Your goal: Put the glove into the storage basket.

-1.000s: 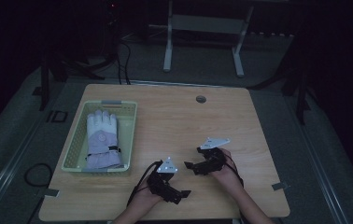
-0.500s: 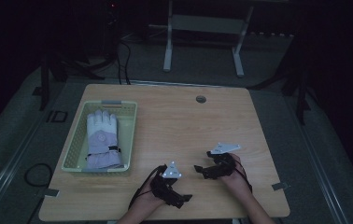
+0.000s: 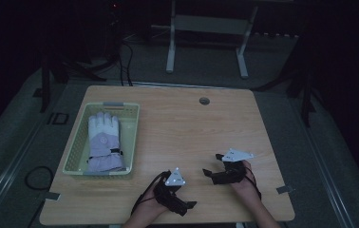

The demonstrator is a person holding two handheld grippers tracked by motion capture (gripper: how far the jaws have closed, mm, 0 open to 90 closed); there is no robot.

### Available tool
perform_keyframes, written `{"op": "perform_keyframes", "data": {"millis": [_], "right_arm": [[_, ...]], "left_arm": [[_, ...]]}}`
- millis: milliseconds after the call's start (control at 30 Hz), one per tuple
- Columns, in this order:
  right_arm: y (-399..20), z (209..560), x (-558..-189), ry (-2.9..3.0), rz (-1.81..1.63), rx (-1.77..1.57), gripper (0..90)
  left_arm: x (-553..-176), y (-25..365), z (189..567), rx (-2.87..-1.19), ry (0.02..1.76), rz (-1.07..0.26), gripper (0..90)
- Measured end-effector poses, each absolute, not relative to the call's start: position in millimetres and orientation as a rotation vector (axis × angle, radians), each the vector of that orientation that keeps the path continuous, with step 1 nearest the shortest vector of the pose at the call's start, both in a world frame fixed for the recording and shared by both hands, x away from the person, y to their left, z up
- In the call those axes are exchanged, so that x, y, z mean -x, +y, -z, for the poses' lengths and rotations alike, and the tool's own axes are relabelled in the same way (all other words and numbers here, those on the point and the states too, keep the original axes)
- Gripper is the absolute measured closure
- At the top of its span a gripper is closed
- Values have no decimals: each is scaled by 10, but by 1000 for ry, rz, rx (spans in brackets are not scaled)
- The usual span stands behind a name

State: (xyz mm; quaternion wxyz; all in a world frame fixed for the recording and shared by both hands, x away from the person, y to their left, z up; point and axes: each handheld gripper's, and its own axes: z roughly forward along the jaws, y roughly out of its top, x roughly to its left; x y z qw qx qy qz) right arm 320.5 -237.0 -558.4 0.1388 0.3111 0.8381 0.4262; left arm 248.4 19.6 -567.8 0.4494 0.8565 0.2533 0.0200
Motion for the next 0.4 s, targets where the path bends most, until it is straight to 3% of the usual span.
{"op": "perform_keyframes", "data": {"millis": [400], "right_arm": [[-2369,5602,-3213,2425,-1217,-895,144]], "left_arm": [[-2468,215,5672,-2102,614,-43,10]]}}
